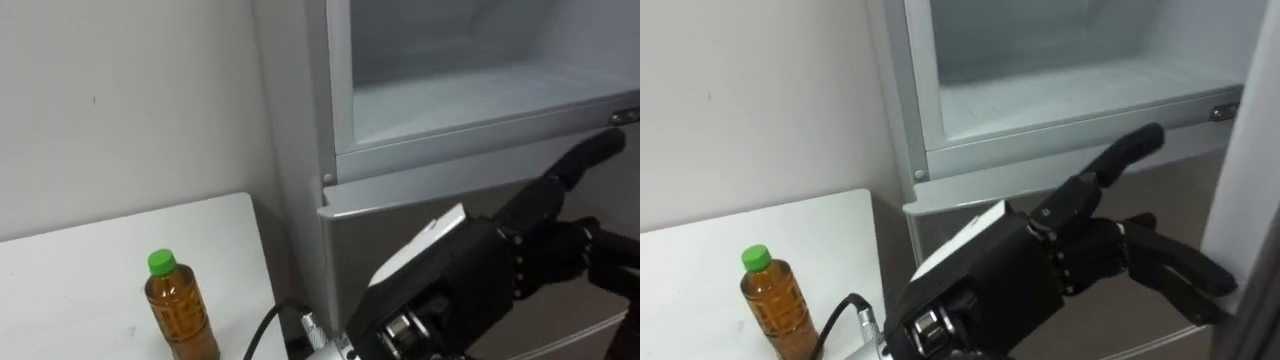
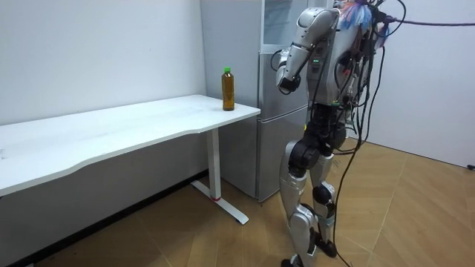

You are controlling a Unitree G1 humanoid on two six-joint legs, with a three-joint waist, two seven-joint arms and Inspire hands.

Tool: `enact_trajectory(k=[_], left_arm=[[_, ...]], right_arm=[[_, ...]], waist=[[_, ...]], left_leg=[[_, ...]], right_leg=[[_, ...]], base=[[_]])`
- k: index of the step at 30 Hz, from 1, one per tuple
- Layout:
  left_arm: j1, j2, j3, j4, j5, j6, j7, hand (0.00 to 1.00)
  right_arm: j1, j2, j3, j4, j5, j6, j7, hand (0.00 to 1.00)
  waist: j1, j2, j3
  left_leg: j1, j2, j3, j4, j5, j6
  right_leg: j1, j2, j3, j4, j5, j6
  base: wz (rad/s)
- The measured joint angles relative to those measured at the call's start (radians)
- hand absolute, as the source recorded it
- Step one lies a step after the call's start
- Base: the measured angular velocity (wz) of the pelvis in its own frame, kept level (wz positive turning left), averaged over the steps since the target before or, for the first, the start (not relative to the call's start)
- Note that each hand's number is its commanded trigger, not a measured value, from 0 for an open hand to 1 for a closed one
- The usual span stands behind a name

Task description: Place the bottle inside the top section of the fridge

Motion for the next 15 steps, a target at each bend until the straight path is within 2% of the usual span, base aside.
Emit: enact_trajectory(k=[7,12,15], left_arm=[[0.000,0.000,-0.001,0.000,0.003,0.005,0.000,0.00],[0.000,0.005,-0.002,0.000,0.004,0.004,0.001,0.00],[-0.001,0.019,0.000,0.010,-0.014,0.005,0.000,0.00]], right_arm=[[0.000,0.003,-0.009,0.002,0.024,0.001,-0.001,0.00],[0.005,-0.004,-0.023,0.002,0.025,0.001,0.004,0.00],[0.012,-0.008,-0.044,0.001,0.047,0.000,0.012,0.00]], waist=[[-0.030,0.004,0.0016],[-0.037,0.008,0.0031],[-0.044,0.011,0.0035]], left_leg=[[0.001,0.003,0.009,0.000,0.000,0.000],[0.002,0.007,0.019,0.000,0.000,0.000],[0.002,0.012,0.022,0.000,0.000,0.000]], right_leg=[[-0.002,0.003,0.013,-0.002,0.000,0.000],[-0.002,0.008,0.027,0.001,0.002,-0.003],[-0.002,0.012,0.026,0.001,0.004,-0.006]], base=[[-0.04],[-0.10],[0.00]])
